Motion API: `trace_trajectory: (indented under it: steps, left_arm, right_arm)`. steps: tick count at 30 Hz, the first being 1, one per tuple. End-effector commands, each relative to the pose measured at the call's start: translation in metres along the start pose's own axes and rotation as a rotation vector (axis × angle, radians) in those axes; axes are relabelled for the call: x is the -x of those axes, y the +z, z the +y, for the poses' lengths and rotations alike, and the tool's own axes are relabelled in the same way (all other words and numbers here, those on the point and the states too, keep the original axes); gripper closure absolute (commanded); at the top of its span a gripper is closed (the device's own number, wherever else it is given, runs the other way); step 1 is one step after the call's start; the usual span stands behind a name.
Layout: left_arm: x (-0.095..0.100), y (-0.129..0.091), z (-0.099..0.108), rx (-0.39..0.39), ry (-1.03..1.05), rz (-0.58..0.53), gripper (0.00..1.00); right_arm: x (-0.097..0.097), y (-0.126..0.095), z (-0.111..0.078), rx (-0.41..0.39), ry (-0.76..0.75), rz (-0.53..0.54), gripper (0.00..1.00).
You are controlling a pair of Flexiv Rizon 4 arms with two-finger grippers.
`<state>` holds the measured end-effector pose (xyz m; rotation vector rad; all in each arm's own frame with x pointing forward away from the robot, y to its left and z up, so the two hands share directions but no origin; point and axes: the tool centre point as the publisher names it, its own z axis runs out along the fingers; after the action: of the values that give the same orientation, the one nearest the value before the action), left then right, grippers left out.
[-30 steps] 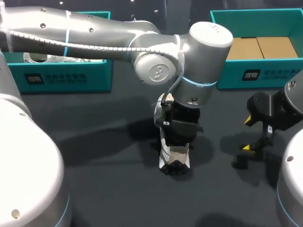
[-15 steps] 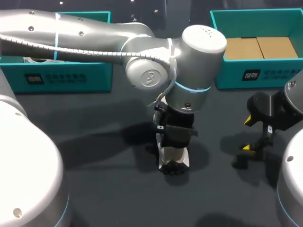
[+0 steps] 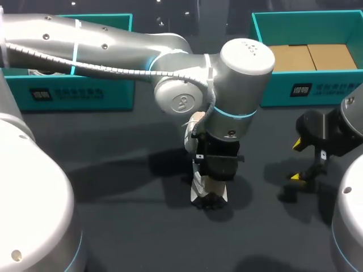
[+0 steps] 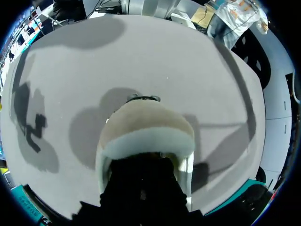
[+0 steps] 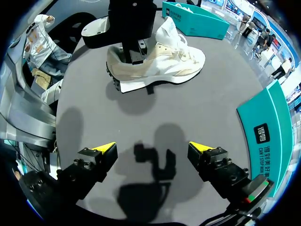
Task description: Take the shoe out of the shoebox, open the shoe tongue, remove and reinsert the insole, then place the shoe into the shoebox
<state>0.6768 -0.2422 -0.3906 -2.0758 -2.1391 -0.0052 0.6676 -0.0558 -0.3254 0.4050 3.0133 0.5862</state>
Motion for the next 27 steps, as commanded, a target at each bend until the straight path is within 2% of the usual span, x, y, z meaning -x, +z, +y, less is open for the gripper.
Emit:
trace_trajectory:
  steps: [1, 10, 15, 19, 27]
  left_arm:
    - [-0.012, -0.013, -0.006, -0.01, 0.018, -0.125, 1.0]
    - [0.011, 0.011, 0.001, -0.008, 0.003, -0.134, 1.0]
    - [0.01, 0.016, 0.013, 0.038, -0.045, -0.121, 1.0]
    - [0.0, 0.004, 0.02, 0.065, -0.074, -0.146, 1.0]
    - [-0.015, -0.036, 0.017, 0.138, -0.071, -0.215, 1.0]
  right_arm:
    - [-0.002, -0.001, -0.001, 0.0, 0.0, -0.003, 0.0]
    - [-0.002, -0.001, -0.001, 0.0, 0.0, -0.003, 0.0]
    - [-0.002, -0.001, -0.001, 0.0, 0.0, -0.003, 0.0]
    - [-0.002, -0.001, -0.001, 0.0, 0.0, -0.003, 0.0]
    - [-0.002, -0.001, -0.001, 0.0, 0.0, -0.003, 0.0]
